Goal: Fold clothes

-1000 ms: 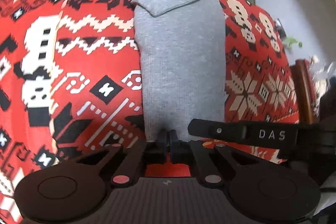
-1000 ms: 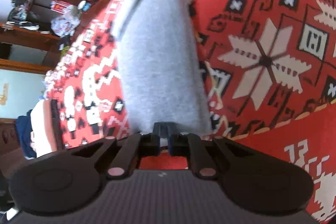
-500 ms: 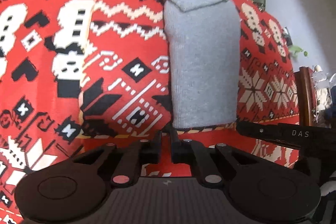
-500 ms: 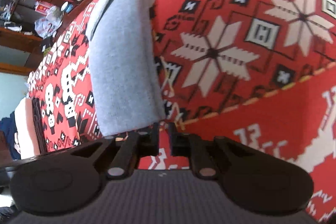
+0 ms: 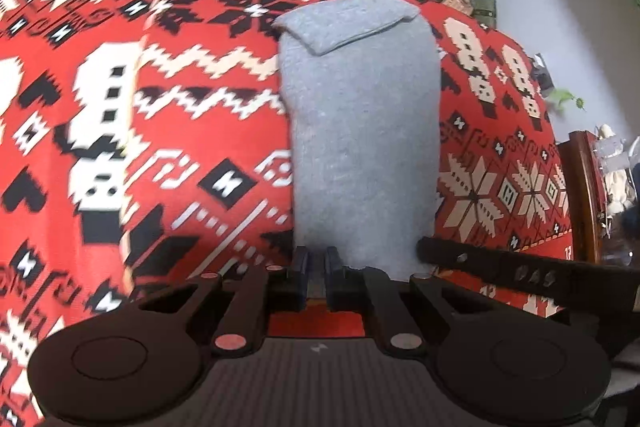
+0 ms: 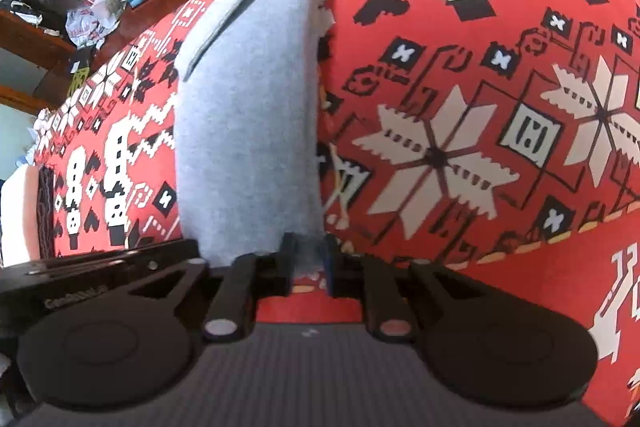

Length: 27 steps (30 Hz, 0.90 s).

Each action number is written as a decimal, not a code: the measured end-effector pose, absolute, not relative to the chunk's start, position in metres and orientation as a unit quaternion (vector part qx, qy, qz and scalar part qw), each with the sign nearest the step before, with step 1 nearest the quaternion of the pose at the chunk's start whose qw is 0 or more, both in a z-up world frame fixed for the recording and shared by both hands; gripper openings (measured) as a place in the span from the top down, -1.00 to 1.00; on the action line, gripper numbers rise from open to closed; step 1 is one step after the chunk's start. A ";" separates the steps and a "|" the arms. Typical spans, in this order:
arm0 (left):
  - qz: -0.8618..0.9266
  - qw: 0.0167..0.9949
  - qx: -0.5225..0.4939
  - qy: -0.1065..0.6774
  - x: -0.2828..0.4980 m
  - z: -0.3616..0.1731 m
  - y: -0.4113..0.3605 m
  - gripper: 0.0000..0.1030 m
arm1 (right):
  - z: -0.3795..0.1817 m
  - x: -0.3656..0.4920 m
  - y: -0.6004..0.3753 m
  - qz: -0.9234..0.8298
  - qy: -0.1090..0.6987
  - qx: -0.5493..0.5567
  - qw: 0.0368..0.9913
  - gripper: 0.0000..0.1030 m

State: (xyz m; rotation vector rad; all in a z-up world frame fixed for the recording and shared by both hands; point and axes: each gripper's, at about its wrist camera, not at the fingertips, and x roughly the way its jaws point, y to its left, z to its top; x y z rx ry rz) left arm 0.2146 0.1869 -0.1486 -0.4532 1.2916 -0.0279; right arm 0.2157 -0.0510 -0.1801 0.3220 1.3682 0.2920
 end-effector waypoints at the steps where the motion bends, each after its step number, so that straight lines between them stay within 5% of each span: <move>1: -0.009 0.774 -0.210 0.598 0.211 -0.147 0.189 0.87 | -0.180 0.215 -0.055 0.132 0.627 0.153 0.752 0.65; 6: 0.006 0.777 -0.242 0.581 0.208 -0.137 0.202 0.87 | -0.161 0.216 -0.067 0.129 0.613 0.164 0.762 0.64; 12: 0.056 0.746 -0.400 0.529 0.222 -0.141 0.226 0.87 | -0.135 0.247 -0.057 0.187 0.588 0.213 0.757 0.70; 18: 0.099 0.690 -0.519 0.494 0.223 -0.158 0.225 0.87 | -0.137 0.298 -0.006 0.275 0.598 0.121 0.743 0.71; 27: 0.174 0.641 -0.565 0.490 0.212 -0.180 0.214 0.94 | -0.157 0.321 0.054 0.349 0.621 -0.013 0.701 0.72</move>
